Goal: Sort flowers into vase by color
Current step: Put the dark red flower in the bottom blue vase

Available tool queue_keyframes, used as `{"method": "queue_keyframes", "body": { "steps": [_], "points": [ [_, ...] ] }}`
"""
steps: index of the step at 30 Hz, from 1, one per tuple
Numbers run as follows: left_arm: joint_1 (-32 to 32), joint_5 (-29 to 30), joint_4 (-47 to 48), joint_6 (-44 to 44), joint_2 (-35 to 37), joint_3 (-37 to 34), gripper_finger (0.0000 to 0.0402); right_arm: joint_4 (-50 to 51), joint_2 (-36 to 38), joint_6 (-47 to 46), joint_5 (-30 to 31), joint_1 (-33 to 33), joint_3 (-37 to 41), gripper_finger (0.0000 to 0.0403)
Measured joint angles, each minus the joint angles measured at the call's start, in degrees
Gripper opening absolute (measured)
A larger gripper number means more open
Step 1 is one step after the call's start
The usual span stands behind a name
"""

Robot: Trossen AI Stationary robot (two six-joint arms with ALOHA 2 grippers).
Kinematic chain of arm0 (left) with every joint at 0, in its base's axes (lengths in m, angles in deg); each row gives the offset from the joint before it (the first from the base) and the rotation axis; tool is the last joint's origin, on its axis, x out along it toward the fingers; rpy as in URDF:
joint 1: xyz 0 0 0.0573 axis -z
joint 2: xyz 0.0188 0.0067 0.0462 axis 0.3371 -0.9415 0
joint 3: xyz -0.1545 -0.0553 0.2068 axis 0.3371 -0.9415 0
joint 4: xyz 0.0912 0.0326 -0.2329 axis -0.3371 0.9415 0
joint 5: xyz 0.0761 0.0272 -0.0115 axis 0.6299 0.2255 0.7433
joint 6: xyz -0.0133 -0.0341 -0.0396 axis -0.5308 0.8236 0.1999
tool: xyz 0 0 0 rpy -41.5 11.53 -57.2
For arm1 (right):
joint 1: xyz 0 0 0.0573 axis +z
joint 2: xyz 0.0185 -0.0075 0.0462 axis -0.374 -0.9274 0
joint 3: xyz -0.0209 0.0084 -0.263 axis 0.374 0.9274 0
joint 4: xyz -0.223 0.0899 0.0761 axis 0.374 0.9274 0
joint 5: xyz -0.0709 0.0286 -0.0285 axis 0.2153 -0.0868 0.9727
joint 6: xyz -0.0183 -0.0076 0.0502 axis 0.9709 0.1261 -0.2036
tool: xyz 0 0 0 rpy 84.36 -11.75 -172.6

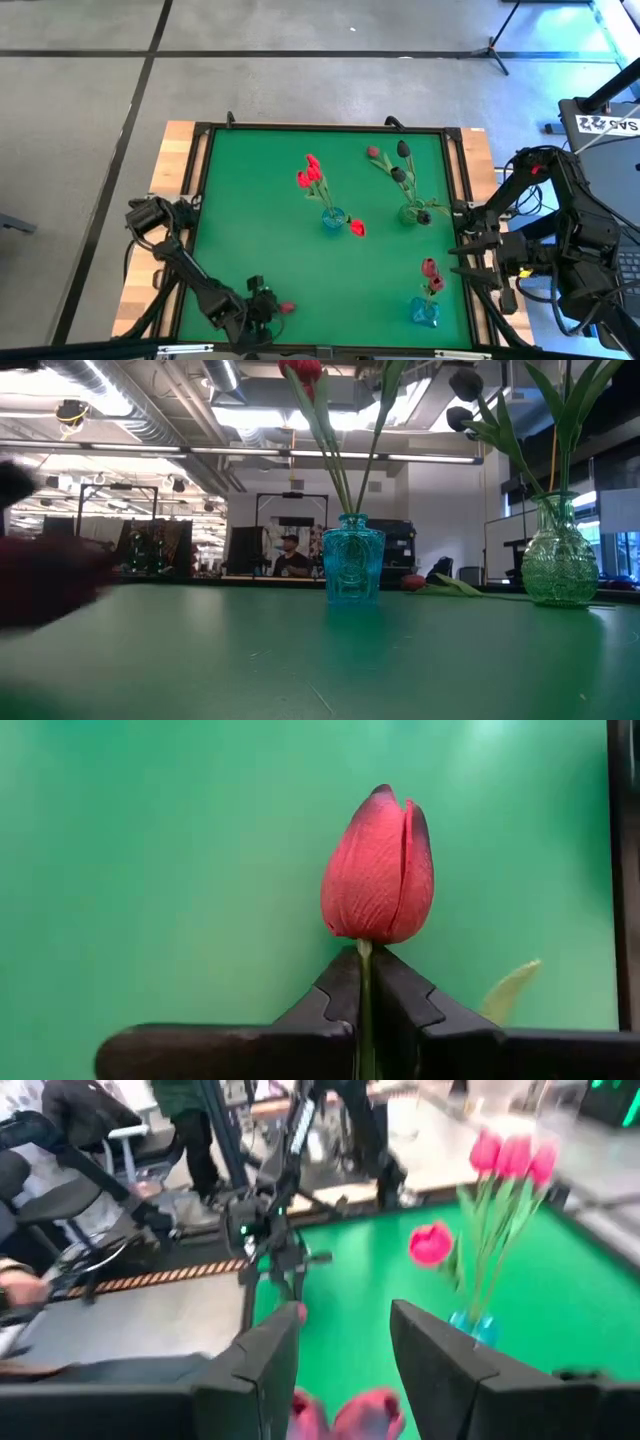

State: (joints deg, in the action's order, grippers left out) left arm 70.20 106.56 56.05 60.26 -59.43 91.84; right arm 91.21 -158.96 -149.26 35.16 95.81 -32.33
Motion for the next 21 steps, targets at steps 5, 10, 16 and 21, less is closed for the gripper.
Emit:
{"method": "queue_keyframes", "body": {
  "steps": [5, 10, 16, 21],
  "points": [
    [-3.08, 5.3, -3.74, -9.94, 7.48, 0.39, 0.0005, -4.22, 0.0, 11.07, 2.21, -4.47, 0.0, 0.0161],
    [-7.36, 8.44, -18.81, -29.78, 14.76, 0.36, 0.0005, -15.63, -0.04, 27.48, 2.13, -8.45, 0.02, 0.0161],
    [-11.15, 7.23, -48.42, -53.83, 16.45, 0.42, 0.0005, -31.0, -2.61, 42.44, -10.88, -14.61, 0.0, 0.017],
    [-14.73, -1.14, -68.87, -64.32, 14.42, 0.42, 0.0005, -32.36, -7.7, 42.6, -17.25, -20.09, 0.0, 0.0215]
  ]
}}
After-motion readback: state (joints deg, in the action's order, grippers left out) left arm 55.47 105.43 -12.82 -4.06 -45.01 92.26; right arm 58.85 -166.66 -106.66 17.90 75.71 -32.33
